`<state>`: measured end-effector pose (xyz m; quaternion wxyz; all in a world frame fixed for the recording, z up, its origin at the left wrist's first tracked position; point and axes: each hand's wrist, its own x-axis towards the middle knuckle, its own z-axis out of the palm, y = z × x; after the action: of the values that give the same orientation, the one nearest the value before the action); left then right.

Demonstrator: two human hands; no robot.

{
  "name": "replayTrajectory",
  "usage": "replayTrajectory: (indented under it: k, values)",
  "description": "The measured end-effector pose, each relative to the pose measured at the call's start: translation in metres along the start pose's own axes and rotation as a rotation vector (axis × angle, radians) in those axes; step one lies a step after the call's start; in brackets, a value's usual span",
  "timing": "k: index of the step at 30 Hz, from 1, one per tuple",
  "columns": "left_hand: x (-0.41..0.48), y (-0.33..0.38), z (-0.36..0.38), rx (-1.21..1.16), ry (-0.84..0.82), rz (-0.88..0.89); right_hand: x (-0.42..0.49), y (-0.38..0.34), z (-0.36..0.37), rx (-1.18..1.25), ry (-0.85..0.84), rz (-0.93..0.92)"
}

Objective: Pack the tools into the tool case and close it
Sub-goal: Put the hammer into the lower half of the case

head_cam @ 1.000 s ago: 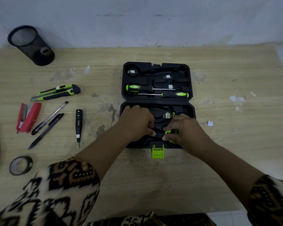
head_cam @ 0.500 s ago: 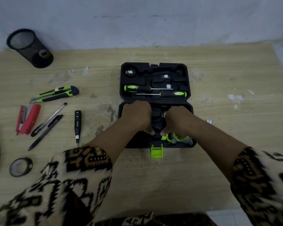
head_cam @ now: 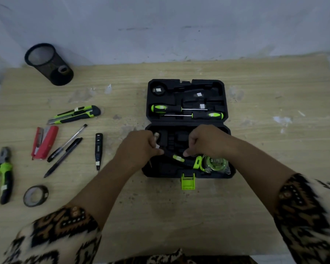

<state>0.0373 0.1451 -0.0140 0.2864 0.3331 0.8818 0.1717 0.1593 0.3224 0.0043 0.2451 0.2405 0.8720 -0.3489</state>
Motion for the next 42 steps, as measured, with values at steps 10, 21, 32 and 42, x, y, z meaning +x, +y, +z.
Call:
replayTrajectory:
  k: [10,21,32,42]
  values:
    - [0.004,-0.021,-0.003,0.007,-0.011,0.040,0.021,-0.029,0.019,-0.288,-0.133,0.000]
    - [0.005,-0.031,-0.015,0.052,-0.240,-0.024,0.025,-0.030,0.017,-0.176,-0.182,0.060]
    - [0.024,-0.020,-0.013,0.226,-0.392,-0.099,0.027,-0.044,0.024,-0.269,-0.089,0.071]
    - [0.009,-0.030,-0.004,0.112,-0.368,-0.196,0.033,-0.051,0.026,-0.181,-0.071,-0.040]
